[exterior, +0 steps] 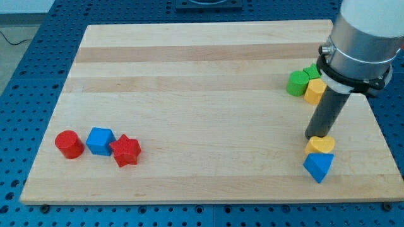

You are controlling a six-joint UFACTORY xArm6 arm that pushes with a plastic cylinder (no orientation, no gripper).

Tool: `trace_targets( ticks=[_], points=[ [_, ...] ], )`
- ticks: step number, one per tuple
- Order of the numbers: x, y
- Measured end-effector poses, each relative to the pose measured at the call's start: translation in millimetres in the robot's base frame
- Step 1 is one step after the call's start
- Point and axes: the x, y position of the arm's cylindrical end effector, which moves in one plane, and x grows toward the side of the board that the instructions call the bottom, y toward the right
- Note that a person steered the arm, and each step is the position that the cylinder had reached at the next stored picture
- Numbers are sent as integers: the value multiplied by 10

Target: Slide the red circle into the left side of the blue cube

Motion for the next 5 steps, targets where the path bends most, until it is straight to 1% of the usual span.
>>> trace_targets(
  ticks=[1,2,3,5],
  points=[
    [-29,-21],
    [-254,-245],
    [-411,-591],
    [-417,-620]
  ],
)
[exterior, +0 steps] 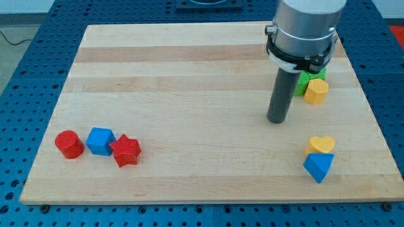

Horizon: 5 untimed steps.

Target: Slide the red circle into the left side of the blue cube

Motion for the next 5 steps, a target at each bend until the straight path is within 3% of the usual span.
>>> trace_targets(
  ticks=[2,4,5],
  points=[
    [-39,-785],
    [-22,-1052],
    [-5,-1605]
  ],
)
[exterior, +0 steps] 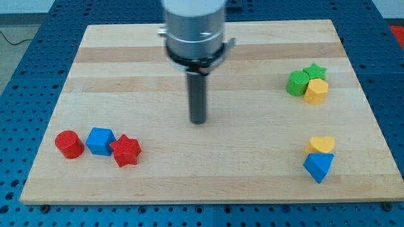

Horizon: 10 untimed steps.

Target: Slide the red circle into the left side of the blue cube

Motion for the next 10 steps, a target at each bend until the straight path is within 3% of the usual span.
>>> trace_targets(
  ticks=[2,5,6,8,10],
  points=[
    [0,-286],
    [-210,-2583],
    [-168,-2605],
    [381,-2599],
    [387,-2599]
  ],
)
